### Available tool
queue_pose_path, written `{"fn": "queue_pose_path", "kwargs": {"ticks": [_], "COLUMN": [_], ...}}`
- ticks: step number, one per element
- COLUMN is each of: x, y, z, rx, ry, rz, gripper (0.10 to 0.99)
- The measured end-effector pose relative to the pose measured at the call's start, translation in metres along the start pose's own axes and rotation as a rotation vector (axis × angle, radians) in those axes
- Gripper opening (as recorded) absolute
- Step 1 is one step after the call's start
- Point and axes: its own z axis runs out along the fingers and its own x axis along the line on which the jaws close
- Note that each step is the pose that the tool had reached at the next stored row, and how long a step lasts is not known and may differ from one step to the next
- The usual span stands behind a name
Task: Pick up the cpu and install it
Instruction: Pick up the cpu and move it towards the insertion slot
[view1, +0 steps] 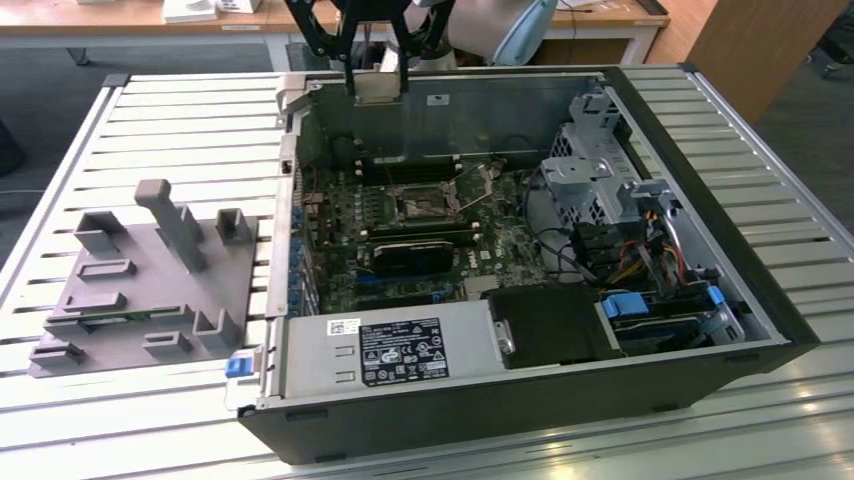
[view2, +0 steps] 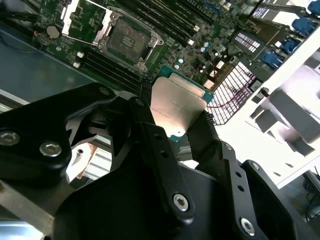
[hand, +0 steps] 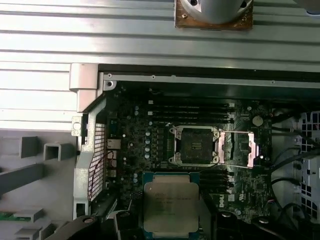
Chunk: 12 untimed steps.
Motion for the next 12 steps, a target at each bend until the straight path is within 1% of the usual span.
{"fn": "queue_pose_path", "kwargs": {"ticks": [12], "x": [-0.0146], "y": [0.0015], "z": [0.0005], "rx": [0.000], "ry": [0.0001], "rz": [0.000], "gripper": [0.537]}}
